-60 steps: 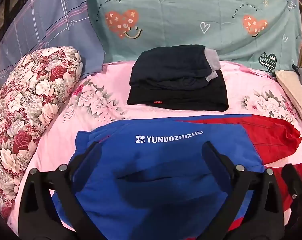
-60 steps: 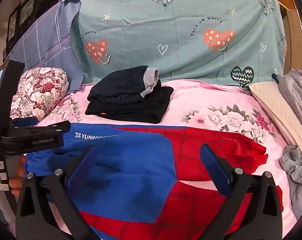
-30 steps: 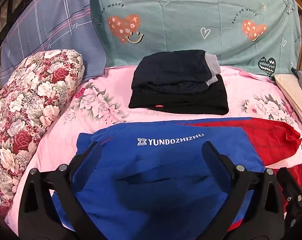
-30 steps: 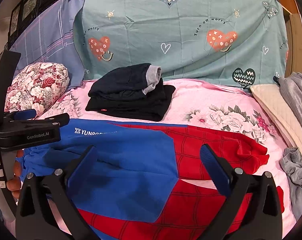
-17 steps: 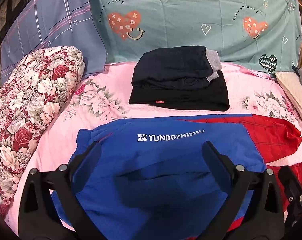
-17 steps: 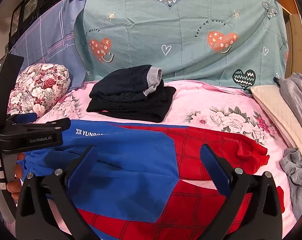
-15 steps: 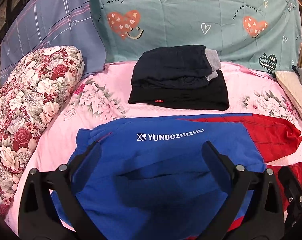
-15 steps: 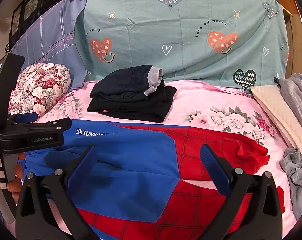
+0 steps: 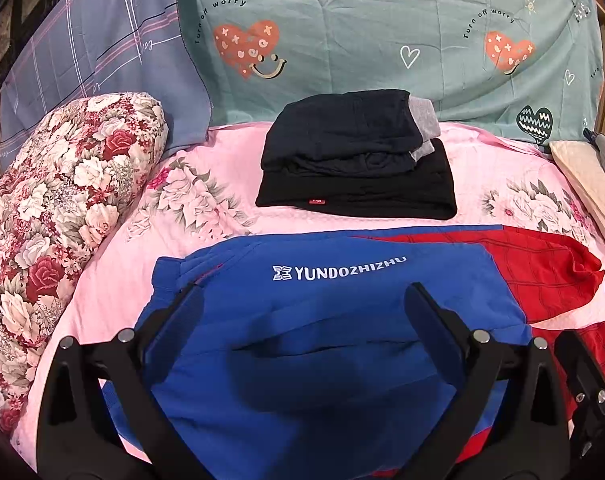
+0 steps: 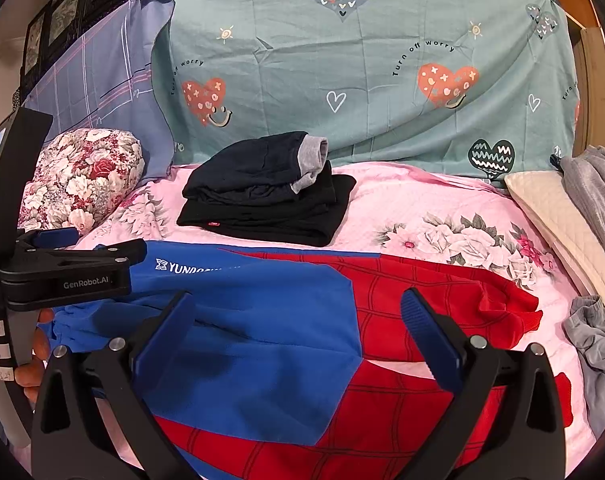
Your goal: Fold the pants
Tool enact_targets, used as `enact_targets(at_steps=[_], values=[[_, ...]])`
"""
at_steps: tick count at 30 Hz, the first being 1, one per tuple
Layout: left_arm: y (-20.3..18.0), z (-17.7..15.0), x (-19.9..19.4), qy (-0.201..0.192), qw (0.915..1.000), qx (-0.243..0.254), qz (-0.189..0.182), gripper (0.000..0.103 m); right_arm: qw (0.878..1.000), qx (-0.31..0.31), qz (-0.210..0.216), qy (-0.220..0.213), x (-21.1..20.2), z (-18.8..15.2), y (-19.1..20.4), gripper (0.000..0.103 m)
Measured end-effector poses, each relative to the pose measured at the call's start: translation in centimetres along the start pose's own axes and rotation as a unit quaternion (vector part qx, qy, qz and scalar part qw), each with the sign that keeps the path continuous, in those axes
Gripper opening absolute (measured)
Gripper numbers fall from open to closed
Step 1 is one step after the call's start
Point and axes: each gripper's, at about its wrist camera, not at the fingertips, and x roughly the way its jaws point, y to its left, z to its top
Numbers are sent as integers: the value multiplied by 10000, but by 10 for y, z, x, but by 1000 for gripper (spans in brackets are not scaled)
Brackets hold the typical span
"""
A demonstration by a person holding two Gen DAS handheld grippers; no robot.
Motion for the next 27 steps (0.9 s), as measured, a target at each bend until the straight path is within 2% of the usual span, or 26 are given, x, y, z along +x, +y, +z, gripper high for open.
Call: enact_targets(at_steps=[23,27], values=[[7,-7,-11,41,9998,163,58,101,9998,34,158,-88,-5,0,5,102],[14,-9,-7,106,9999,48,76,101,9999,22,144,-84,-3,-1,5,102]])
